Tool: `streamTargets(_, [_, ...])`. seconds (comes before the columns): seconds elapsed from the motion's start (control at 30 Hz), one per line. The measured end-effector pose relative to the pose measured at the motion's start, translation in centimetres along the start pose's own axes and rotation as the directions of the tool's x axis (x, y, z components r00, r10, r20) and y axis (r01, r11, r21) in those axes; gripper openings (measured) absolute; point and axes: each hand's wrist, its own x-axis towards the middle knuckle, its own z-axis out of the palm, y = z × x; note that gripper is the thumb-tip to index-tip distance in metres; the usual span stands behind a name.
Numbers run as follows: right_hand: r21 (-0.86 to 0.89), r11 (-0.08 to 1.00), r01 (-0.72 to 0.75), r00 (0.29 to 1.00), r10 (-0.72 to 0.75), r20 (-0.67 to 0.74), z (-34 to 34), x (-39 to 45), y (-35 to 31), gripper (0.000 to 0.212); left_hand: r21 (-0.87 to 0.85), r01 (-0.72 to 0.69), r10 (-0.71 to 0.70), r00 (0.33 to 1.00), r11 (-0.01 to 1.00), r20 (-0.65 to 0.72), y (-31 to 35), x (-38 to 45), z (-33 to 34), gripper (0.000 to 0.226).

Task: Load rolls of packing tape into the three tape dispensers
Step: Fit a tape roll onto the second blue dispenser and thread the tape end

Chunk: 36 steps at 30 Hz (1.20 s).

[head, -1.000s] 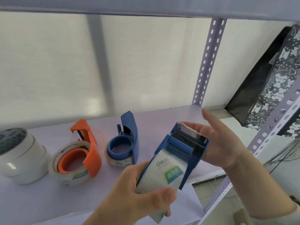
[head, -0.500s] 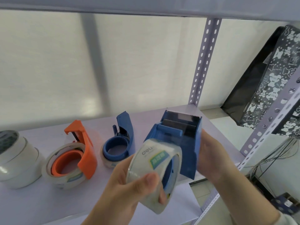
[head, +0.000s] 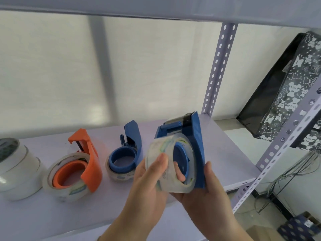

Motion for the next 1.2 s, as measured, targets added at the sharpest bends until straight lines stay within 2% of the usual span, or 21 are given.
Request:
streamTargets(0.1, [-0.035, 0.996, 0.082, 0.996, -0.083, -0.021, 0.1, 0.1, -0.5, 0.076, 0.061, 0.025, -0.024, 1.0, 0.998, -0.008, -0.4, 0.3, 0.0, 0.061])
streamTargets(0.2, [-0.128, 0.98, 0.15, 0.985, -0.159, -0.063, 0.2, -0.1, -1.3, 0.062, 0.233, 0.083, -0.059, 0.993, 0.969, -0.104, -0.8, 0.6, -0.2, 0.06])
streamTargets(0.3, [-0.279, 0.943, 0.184, 0.956, -0.237, -0.171, 0.0, 0.3, -2.2, 0.049, 0.52, 0.176, -0.045, 0.966, 0.836, -0.255, -1.2, 0.6, -0.3, 0.06])
streamTargets(0.33, [-0.324, 0.929, 0.177, 0.947, -0.25, -0.2, -0.3, 0.6, -2.4, 0.046, 0.582, 0.181, -0.025, 0.964, 0.792, -0.266, -1.2, 0.6, -0.3, 0.055])
streamTargets(0.47, [-0.535, 0.837, 0.116, 0.912, -0.302, -0.276, -0.6, 1.4, -3.4, 0.038, 0.704, 0.234, -0.047, 0.96, 0.67, -0.275, -0.9, 0.8, -0.3, 0.028])
streamTargets(0.53, [-0.613, 0.787, 0.074, 0.896, -0.322, -0.305, -0.6, 1.9, -3.8, 0.039, 0.687, 0.242, -0.06, 0.959, 0.685, -0.277, -0.8, 0.7, -0.3, 0.034])
streamTargets(0.6, [-0.668, 0.743, 0.031, 0.891, -0.324, -0.319, -0.6, 2.3, -3.9, 0.039, 0.6, 0.242, -0.075, 0.954, 0.762, -0.29, -1.0, 0.6, -0.4, 0.037])
streamTargets(0.67, [-0.737, 0.675, 0.024, 0.889, -0.352, -0.293, -0.6, 2.6, -3.7, 0.04, 0.539, 0.256, -0.078, 0.941, 0.802, -0.331, -1.6, 0.5, -1.0, 0.025])
streamTargets(0.7, [-0.762, 0.647, 0.02, 0.888, -0.362, -0.284, -0.6, 2.8, -3.6, 0.04, 0.52, 0.283, -0.086, 0.925, 0.806, -0.37, -1.8, 0.5, -1.2, 0.016])
streamTargets(0.83, [-0.781, 0.624, 0.012, 0.889, -0.364, -0.277, -0.4, 3.5, -3.0, 0.037, 0.559, 0.327, -0.095, 0.911, 0.762, -0.402, -1.7, 0.3, -1.5, 0.024])
streamTargets(0.9, [-0.799, 0.602, 0.012, 0.895, -0.362, -0.259, -0.3, 3.9, -2.7, 0.035, 0.554, 0.362, -0.115, 0.896, 0.75, -0.429, -1.9, -0.1, -1.4, 0.015])
streamTargets(0.93, [-0.804, 0.594, 0.019, 0.901, -0.358, -0.243, -0.4, 4.1, -2.4, 0.034, 0.553, 0.378, -0.116, 0.885, 0.742, -0.45, -2.1, -0.1, -1.6, 0.024])
streamTargets(1.03, [-0.823, 0.562, 0.08, 0.92, -0.359, -0.156, -0.4, 4.7, -2.0, 0.033, 0.552, 0.375, -0.092, 0.877, 0.745, -0.472, -2.6, -0.4, -2.0, 0.029])
streamTargets(1.1, [-0.834, 0.542, 0.099, 0.924, -0.361, -0.125, -0.4, 5.0, -1.9, 0.033, 0.543, 0.384, -0.094, 0.869, 0.747, -0.486, -2.7, -0.8, -1.9, 0.041])
streamTargets(1.2, [-0.852, 0.515, 0.097, 0.921, -0.372, -0.12, -0.7, 5.2, -1.8, 0.033, 0.538, 0.391, -0.106, 0.869, 0.747, -0.483, -3.4, -1.2, -2.1, 0.087])
